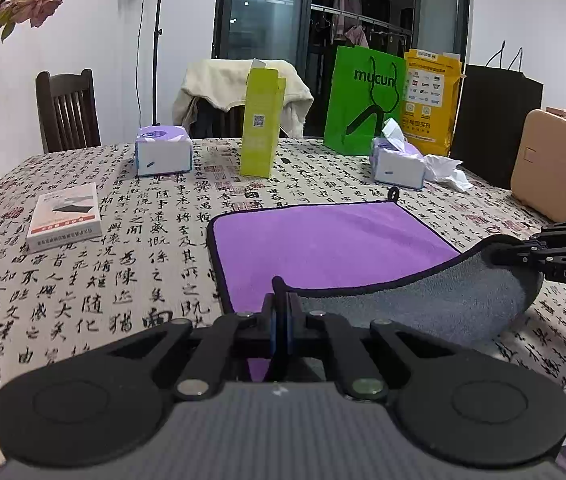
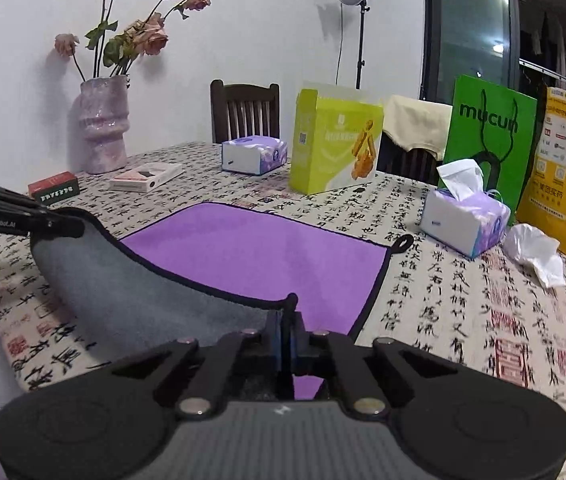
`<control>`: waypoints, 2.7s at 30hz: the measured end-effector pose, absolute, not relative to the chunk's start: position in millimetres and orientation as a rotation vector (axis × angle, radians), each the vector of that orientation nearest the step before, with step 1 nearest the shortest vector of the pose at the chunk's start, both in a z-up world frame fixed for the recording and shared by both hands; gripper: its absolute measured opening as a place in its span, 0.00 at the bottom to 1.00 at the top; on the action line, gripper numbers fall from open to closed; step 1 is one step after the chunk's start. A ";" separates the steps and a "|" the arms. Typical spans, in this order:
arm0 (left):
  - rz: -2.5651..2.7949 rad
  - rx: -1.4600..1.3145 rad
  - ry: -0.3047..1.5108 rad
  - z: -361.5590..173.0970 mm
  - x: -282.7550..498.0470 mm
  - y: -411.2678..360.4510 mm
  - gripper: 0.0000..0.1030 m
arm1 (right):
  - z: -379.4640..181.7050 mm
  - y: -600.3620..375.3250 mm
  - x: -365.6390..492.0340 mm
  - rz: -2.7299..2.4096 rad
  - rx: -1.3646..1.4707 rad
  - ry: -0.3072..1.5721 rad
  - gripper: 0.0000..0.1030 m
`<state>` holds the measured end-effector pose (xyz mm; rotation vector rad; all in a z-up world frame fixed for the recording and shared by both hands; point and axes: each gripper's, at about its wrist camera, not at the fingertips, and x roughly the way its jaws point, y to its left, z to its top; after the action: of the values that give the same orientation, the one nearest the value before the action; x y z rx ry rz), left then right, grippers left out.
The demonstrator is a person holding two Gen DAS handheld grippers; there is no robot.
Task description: Fold towel
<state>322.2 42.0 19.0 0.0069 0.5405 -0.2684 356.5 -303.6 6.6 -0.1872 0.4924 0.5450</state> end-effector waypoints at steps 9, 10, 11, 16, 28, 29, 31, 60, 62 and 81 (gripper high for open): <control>-0.264 0.022 0.524 30.6 354.8 40.9 0.05 | 17.6 -301.1 388.6 0.545 -0.214 0.466 0.04; -0.264 0.023 0.521 31.2 357.6 40.8 0.05 | 18.7 -300.9 392.7 0.544 -0.214 0.462 0.04; -0.266 0.024 0.518 31.7 360.3 41.6 0.05 | 19.4 -301.0 396.7 0.543 -0.212 0.462 0.04; -0.264 0.035 0.508 36.6 378.3 41.6 0.05 | 21.0 -299.2 415.6 0.544 -0.221 0.464 0.04; -0.252 0.031 0.495 42.3 422.1 45.1 0.05 | 25.7 -294.7 461.4 0.539 -0.234 0.447 0.04; -0.253 0.032 0.491 43.2 426.0 45.2 0.05 | 25.9 -294.1 466.2 0.536 -0.236 0.446 0.04; -0.248 0.035 0.483 44.5 434.0 45.0 0.05 | 26.2 -293.8 473.8 0.534 -0.233 0.445 0.04; -0.247 0.058 0.636 -0.3 530.5 45.1 0.07 | -15.6 -284.3 571.9 0.470 -0.191 0.623 0.11; -0.240 0.046 0.658 -6.8 533.9 47.7 0.08 | -17.8 -285.6 573.6 0.471 -0.182 0.621 0.12; -0.221 0.058 0.613 14.6 502.3 51.9 0.09 | 1.4 -290.5 553.2 0.463 -0.169 0.592 0.17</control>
<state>502.3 51.9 14.6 0.0585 0.6129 -0.2212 553.2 -290.5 1.4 -0.1694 0.5918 0.4632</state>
